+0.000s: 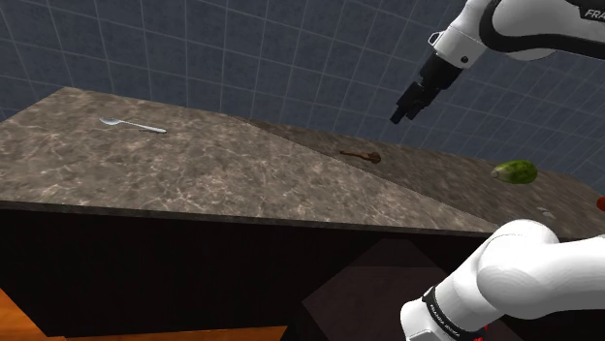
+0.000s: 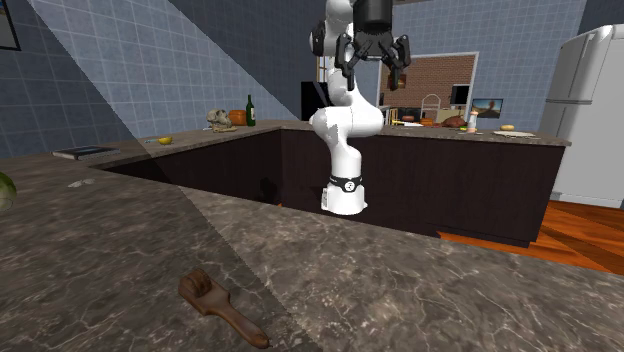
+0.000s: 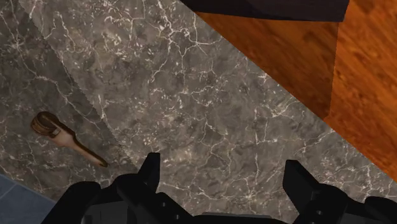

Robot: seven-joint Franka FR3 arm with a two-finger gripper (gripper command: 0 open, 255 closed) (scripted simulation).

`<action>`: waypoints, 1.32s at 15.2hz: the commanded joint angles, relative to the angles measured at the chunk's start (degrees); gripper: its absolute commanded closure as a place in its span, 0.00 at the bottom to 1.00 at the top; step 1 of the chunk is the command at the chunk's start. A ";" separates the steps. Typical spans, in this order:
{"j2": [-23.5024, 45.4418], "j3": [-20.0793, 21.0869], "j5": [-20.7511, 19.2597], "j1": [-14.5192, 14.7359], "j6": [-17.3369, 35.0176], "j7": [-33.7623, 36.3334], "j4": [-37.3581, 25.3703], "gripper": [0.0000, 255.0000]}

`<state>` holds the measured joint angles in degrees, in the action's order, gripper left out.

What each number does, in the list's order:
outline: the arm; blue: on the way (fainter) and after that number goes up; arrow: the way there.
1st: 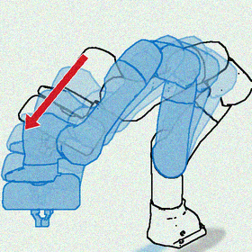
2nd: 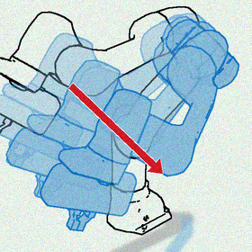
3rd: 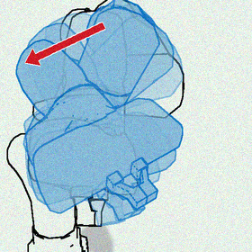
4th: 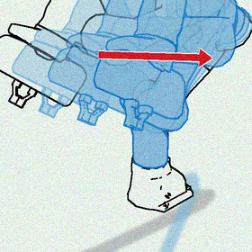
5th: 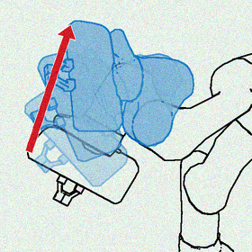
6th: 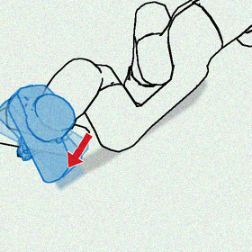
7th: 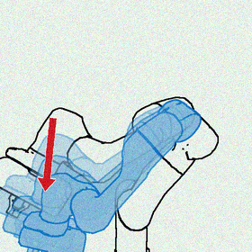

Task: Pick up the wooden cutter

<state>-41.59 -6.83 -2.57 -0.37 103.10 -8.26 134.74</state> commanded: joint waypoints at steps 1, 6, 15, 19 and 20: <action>1.89 -2.26 -0.87 -0.29 2.06 -2.94 0.34 0.00; 8.44 -7.76 -2.18 -0.57 8.52 -9.91 0.82 0.00; 24.71 -17.53 0.12 0.36 19.02 -23.95 -3.41 0.00; 33.60 -21.26 4.20 0.87 22.50 -31.44 -7.38 0.00; 35.98 -22.03 5.57 0.89 23.19 -33.46 -8.58 0.00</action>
<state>-8.25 -27.86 1.57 0.48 125.57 -39.29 127.63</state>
